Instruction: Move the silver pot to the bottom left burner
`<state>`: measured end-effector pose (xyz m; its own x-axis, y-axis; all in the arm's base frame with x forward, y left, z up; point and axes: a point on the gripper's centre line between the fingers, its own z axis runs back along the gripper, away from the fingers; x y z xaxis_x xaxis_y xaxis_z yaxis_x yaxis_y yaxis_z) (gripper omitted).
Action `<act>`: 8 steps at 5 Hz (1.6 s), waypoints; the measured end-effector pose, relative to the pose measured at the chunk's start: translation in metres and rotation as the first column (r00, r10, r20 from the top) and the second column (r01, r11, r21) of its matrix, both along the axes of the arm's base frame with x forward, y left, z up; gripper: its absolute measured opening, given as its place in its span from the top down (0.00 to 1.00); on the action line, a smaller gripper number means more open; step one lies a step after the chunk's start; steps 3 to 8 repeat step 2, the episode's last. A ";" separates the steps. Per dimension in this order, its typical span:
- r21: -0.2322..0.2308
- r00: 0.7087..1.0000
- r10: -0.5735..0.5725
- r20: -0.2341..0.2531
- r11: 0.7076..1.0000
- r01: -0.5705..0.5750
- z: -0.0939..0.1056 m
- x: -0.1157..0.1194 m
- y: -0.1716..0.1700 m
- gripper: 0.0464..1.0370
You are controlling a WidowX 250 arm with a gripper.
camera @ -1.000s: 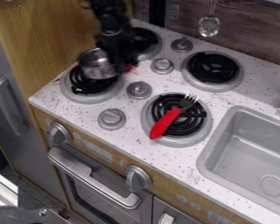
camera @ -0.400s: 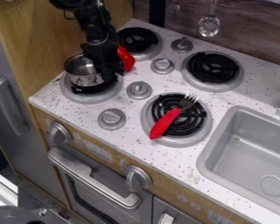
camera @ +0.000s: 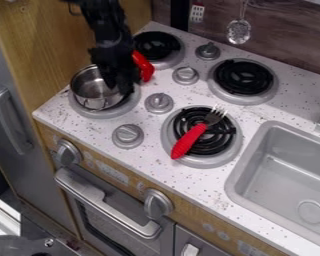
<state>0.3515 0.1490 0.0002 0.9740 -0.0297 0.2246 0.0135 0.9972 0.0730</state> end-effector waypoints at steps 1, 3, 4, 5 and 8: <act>0.042 0.997 0.037 -0.064 0.999 -0.035 0.019 -0.010 -0.007 0.20; 0.011 0.994 0.025 -0.107 1.000 -0.024 0.024 -0.018 -0.020 0.03; 0.011 0.994 0.025 -0.107 1.000 -0.024 0.024 -0.018 -0.020 0.03; 0.011 0.994 0.025 -0.107 1.000 -0.024 0.024 -0.018 -0.020 0.03; 0.011 0.994 0.025 -0.107 1.000 -0.024 0.024 -0.018 -0.020 0.03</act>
